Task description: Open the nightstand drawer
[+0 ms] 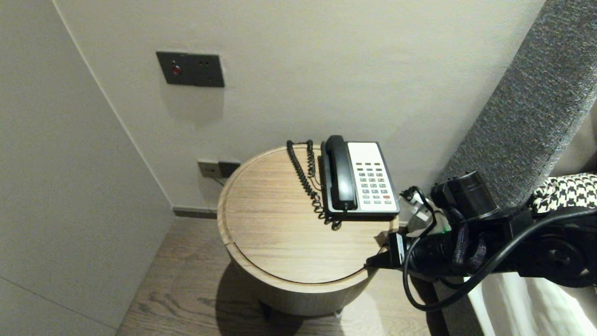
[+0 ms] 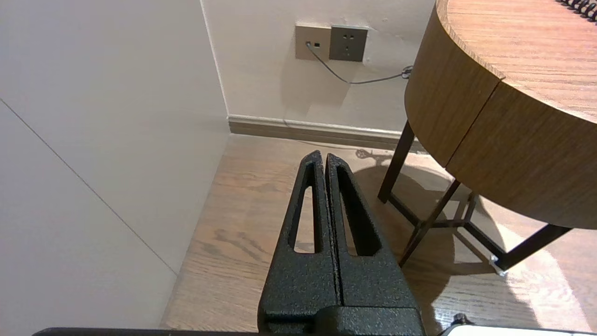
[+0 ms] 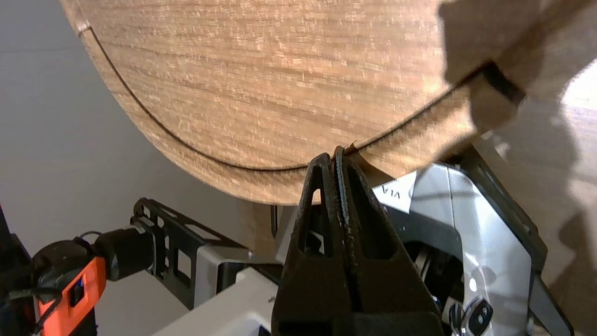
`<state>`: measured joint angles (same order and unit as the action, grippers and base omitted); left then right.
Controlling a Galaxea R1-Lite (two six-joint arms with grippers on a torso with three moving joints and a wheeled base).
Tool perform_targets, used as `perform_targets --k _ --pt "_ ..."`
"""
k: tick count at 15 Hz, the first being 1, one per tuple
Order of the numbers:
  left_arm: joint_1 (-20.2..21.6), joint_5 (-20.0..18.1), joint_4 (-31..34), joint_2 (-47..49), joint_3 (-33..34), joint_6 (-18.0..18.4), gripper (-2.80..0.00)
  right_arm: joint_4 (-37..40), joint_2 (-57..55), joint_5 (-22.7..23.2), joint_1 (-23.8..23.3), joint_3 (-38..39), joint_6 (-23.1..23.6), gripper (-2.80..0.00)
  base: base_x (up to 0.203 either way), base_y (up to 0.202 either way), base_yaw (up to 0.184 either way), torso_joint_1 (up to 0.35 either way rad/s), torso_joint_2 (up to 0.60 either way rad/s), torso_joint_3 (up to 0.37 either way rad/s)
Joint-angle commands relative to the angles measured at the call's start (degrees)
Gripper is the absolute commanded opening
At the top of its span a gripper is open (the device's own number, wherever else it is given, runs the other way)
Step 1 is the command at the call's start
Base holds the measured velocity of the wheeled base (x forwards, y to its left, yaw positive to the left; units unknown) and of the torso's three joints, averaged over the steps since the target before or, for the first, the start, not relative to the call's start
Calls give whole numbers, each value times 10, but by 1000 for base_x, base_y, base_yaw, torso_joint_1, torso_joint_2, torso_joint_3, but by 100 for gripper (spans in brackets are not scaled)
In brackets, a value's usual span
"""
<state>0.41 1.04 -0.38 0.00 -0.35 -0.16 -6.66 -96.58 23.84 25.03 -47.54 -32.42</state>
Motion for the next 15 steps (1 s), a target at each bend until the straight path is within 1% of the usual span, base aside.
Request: perform_targets --k 1,5,8,11,15 --pt "0 0 -1 -1 0 0 -280 -13 -5 1 1 5 -2 -280 0 0 0 0 0 0" --pt "0 0 0 -1 0 0 -280 -17 -5 -1 1 18 -2 -280 0 0 0 0 0 0" --pt "0 0 0 -1 0 0 -280 -17 2 -1 9 30 -2 -280 0 0 0 0 0 0" --pt "0 0 0 -1 0 0 -280 -17 9 -10 30 44 -2 -280 0 0 0 0 0 0" --pt "0 0 0 -1 0 0 -280 -17 19 -8 32 67 -2 -280 0 0 0 0 0 0"
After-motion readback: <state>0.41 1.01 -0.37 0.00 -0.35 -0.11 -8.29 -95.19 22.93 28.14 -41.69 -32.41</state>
